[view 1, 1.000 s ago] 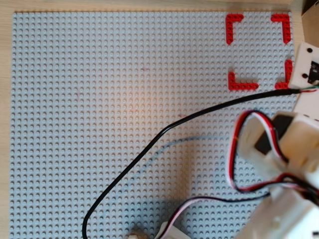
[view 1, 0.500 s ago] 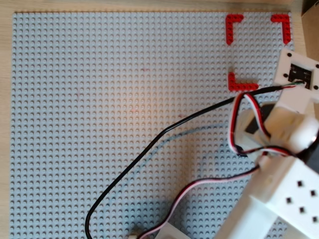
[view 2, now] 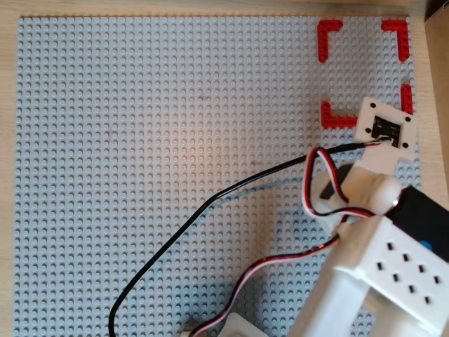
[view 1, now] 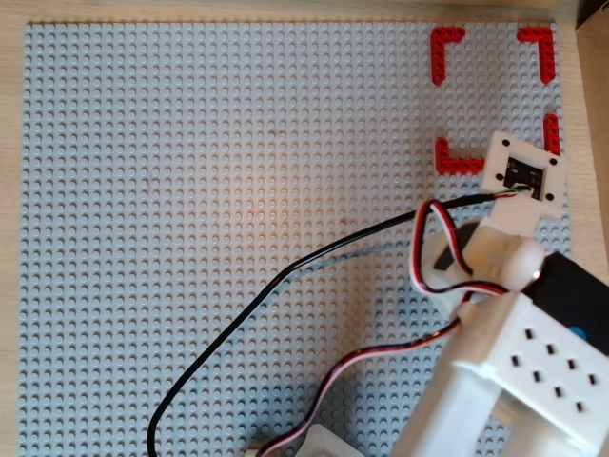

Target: Grab the Lego and store it in red box

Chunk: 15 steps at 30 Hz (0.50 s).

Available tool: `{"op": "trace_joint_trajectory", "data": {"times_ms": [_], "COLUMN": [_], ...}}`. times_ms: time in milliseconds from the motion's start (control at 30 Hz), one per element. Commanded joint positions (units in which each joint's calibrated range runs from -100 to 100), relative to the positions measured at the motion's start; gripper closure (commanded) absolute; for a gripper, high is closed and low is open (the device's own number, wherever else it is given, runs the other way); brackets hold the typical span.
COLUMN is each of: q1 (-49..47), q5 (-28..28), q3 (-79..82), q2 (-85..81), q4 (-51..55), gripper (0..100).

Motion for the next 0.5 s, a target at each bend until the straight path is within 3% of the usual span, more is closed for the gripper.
{"op": "trace_joint_trajectory", "data": {"times_ms": [0, 467], "q1": [0.3, 0.3], "q5": [-0.1, -1.5], "q3": [0.1, -4.7], "q2": [0.0, 11.0], "q4": [-0.9, -2.9], "gripper": [79, 79]}}
